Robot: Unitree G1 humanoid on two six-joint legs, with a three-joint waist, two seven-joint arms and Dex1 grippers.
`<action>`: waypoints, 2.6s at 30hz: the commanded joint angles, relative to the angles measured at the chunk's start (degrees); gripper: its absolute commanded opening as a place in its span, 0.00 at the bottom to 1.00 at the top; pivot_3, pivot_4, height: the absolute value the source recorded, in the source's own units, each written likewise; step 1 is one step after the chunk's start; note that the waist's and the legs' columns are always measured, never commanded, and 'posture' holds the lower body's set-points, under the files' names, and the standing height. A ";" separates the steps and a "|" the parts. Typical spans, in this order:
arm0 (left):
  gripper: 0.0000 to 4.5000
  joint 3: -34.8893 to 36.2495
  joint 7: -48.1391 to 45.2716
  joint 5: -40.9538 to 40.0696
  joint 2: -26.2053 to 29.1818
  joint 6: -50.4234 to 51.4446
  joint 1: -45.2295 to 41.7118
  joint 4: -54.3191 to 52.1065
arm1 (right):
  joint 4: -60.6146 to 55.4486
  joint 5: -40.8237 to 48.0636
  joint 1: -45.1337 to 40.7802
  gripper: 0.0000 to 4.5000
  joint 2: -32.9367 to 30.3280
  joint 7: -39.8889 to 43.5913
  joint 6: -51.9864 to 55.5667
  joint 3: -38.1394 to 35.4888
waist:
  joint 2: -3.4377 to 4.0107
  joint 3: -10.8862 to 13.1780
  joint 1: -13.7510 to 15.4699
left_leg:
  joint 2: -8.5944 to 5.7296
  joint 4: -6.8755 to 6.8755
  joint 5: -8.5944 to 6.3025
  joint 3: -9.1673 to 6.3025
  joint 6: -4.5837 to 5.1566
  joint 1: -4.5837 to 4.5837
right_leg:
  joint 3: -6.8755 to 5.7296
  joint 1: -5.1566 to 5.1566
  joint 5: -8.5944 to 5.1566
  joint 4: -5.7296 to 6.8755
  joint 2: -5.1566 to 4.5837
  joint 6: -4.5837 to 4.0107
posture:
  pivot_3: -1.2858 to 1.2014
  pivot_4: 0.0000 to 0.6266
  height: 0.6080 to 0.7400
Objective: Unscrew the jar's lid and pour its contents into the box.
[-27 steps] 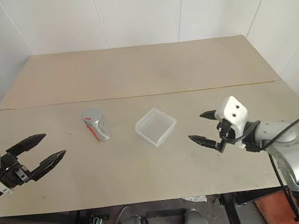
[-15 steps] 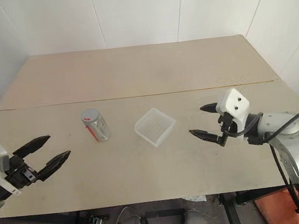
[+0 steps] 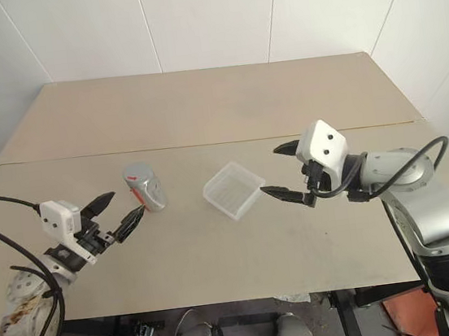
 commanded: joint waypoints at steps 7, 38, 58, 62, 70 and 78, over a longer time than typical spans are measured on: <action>0.99 -3.57 0.06 4.15 -1.62 -5.76 -6.68 7.46 | -5.08 -0.84 -1.03 1.00 0.36 -1.60 -1.02 -0.72 | 0.00 0.00 0.11 | -0.01 0.04 0.00 -0.02 0.00 -0.01 | -0.05 0.03 0.01 0.01 -0.01 0.01 | 0.52 0.24 1.00; 0.43 -9.17 -2.33 7.70 -0.22 -3.44 -19.64 10.40 | -7.63 1.53 -7.25 1.00 8.56 -6.90 6.66 4.28 | -0.02 0.01 -0.58 | -0.02 0.10 0.01 -0.04 -0.01 -0.10 | -0.05 -0.04 0.05 0.12 -0.01 0.07 | 0.52 0.24 1.00; 0.43 -16.89 -34.45 -7.40 7.21 10.93 -37.13 14.35 | 7.27 7.35 -29.82 1.00 27.55 -11.00 18.17 11.77 | 0.02 0.04 -1.03 | -0.07 0.11 0.03 0.02 -0.02 -0.21 | -0.14 -0.08 0.04 0.17 0.03 0.07 | 0.52 0.24 1.00; 0.43 -17.80 -36.02 -6.16 6.82 9.88 -37.50 15.11 | 7.77 6.95 -30.06 1.00 28.54 -12.16 18.31 11.63 | 0.02 0.04 -1.45 | -0.05 0.11 0.03 -0.02 -0.02 -0.20 | -0.13 -0.11 0.04 0.20 0.05 0.07 | 0.52 0.24 1.00; 0.43 -17.98 -37.47 -4.89 6.03 8.52 -38.29 16.24 | 8.76 7.78 -29.83 0.81 28.33 -10.12 18.53 11.53 | 0.02 0.04 -1.34 | -0.05 0.11 0.03 -0.09 -0.02 -0.21 | -0.12 -0.12 0.04 0.19 0.05 0.07 | 0.52 0.24 1.00; 0.43 -17.19 -39.39 -4.07 5.75 5.37 -38.85 16.41 | 13.52 8.33 -29.96 0.60 28.43 -5.73 17.59 11.86 | 0.02 0.04 -1.33 | -0.05 0.11 0.03 -0.10 -0.02 -0.22 | -0.12 -0.12 0.04 0.19 0.05 0.07 | 0.52 0.24 1.00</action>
